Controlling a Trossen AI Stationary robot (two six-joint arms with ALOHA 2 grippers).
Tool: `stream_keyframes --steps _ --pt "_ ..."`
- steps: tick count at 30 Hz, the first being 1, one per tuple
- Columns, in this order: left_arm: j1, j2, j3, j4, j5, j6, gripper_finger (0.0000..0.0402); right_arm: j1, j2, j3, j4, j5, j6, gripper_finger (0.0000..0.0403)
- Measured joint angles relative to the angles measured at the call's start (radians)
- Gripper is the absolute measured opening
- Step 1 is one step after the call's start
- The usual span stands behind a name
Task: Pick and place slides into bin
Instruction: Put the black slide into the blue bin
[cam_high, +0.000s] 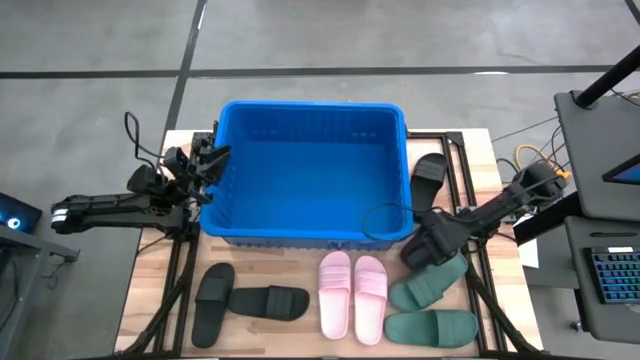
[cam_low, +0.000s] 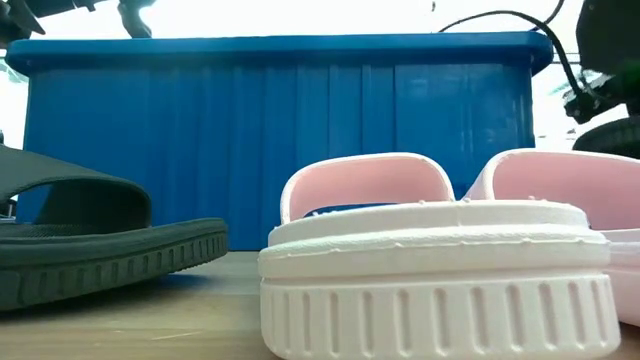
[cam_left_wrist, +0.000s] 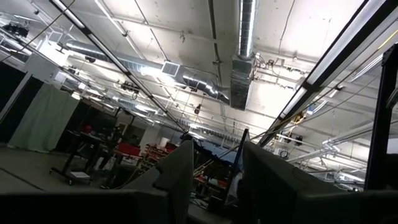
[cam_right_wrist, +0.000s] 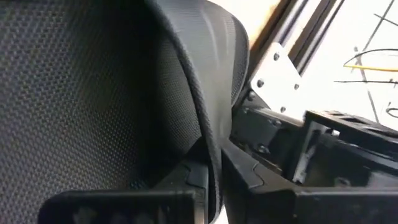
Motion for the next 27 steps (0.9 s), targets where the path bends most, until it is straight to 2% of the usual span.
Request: stream_keyframes --steps 4,10,14,22,27 --pt "0.000 0.000 -0.001 0.000 0.000 0.000 0.0125 0.000 -0.061 0.000 0.001 0.037 0.001 0.0014" --pt "0.000 -0.002 0.003 0.000 0.000 0.005 0.0125 0.000 -0.154 0.005 0.000 0.038 -0.032 0.0014" --pt "0.001 -0.002 0.000 0.000 0.000 0.006 0.0125 0.000 -0.218 0.020 -0.003 0.035 -0.106 0.0014" --pt "0.001 -0.002 0.006 0.001 0.000 0.009 0.0125 0.000 -0.317 0.088 -0.008 0.036 -0.262 0.0013" --pt "0.001 -0.005 0.003 0.000 0.000 0.009 0.0125 0.000 -0.359 0.160 -0.063 0.035 -0.252 0.0013"
